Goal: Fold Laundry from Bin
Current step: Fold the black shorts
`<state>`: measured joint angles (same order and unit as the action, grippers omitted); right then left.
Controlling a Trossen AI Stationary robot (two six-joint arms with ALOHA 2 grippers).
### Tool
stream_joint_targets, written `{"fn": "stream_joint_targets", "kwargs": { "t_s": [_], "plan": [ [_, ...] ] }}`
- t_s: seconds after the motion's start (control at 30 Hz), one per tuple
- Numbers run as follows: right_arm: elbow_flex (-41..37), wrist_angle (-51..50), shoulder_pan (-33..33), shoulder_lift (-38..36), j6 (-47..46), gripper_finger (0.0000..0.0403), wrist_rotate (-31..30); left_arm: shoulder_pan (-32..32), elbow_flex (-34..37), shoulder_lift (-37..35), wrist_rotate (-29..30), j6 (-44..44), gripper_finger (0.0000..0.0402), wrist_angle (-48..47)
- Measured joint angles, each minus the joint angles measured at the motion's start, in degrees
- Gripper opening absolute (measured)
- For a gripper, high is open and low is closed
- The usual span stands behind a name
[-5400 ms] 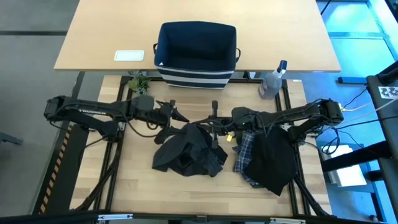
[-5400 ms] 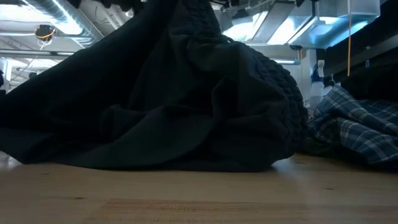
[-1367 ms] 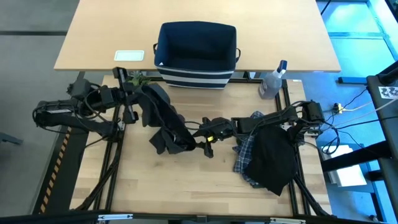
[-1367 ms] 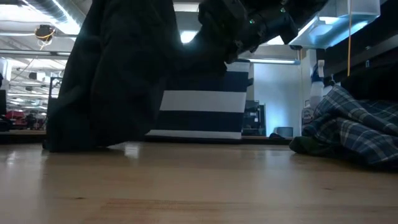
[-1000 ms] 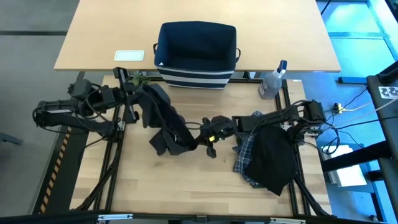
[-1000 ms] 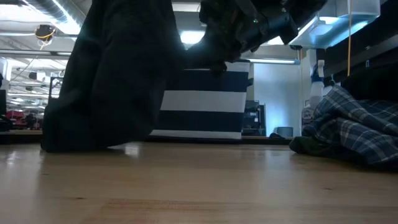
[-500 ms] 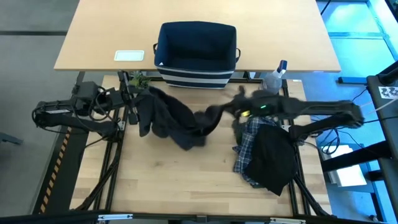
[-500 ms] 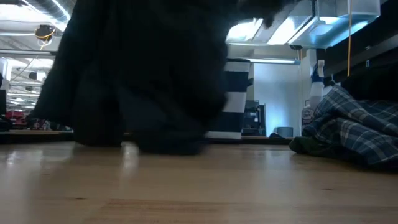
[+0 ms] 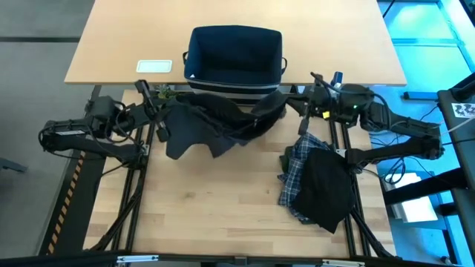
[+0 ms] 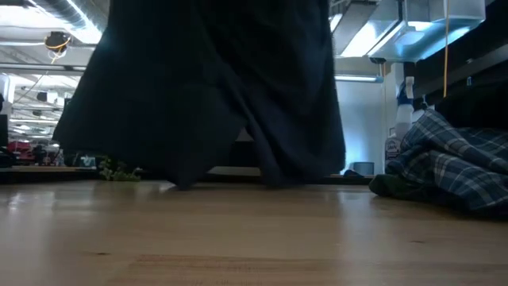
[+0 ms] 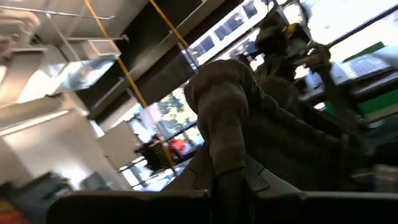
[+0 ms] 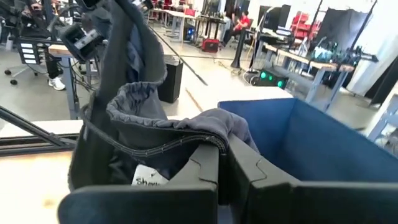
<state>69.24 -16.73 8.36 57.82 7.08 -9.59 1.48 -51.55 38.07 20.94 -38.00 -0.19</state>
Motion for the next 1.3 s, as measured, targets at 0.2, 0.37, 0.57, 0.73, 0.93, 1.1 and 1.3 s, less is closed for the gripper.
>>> {"fn": "stream_joint_targets", "kwargs": {
  "t_s": [0.2,0.37,0.57,0.73,0.93,1.1,1.3],
  "plan": [
    [7.33,-1.88,-0.04,3.47,3.97,0.0004,-0.51,0.0,0.04,0.3,2.1,-8.52,0.0013,7.63],
    [12.03,-5.44,-0.04,5.32,5.44,0.0004,-1.37,0.0,0.04,0.24,1.98,-12.04,0.0013,10.15],
    [12.65,-10.83,-0.64,5.46,4.89,0.0004,-0.75,-0.08,0.04,-0.01,-5.53,-15.03,0.0008,0.61],
    [10.59,-10.72,-5.09,5.42,4.79,0.0004,-1.66,-1.11,0.04,0.35,-7.14,-17.64,0.0005,-2.62],
    [9.71,-9.9,-8.01,5.43,7.0,0.0004,-9.03,-0.99,0.04,0.45,-3.66,-18.46,0.0004,-2.67],
    [9.72,-6.68,-7.05,5.11,11.03,0.0004,-15.26,0.75,0.04,0.46,1.9,-22.09,0.0004,-1.55],
    [9.72,-4.4,-1.4,5.05,11.44,0.0004,-12.79,4.53,0.04,0.61,0.19,-25.48,0.0004,2.57]
  ]
}}
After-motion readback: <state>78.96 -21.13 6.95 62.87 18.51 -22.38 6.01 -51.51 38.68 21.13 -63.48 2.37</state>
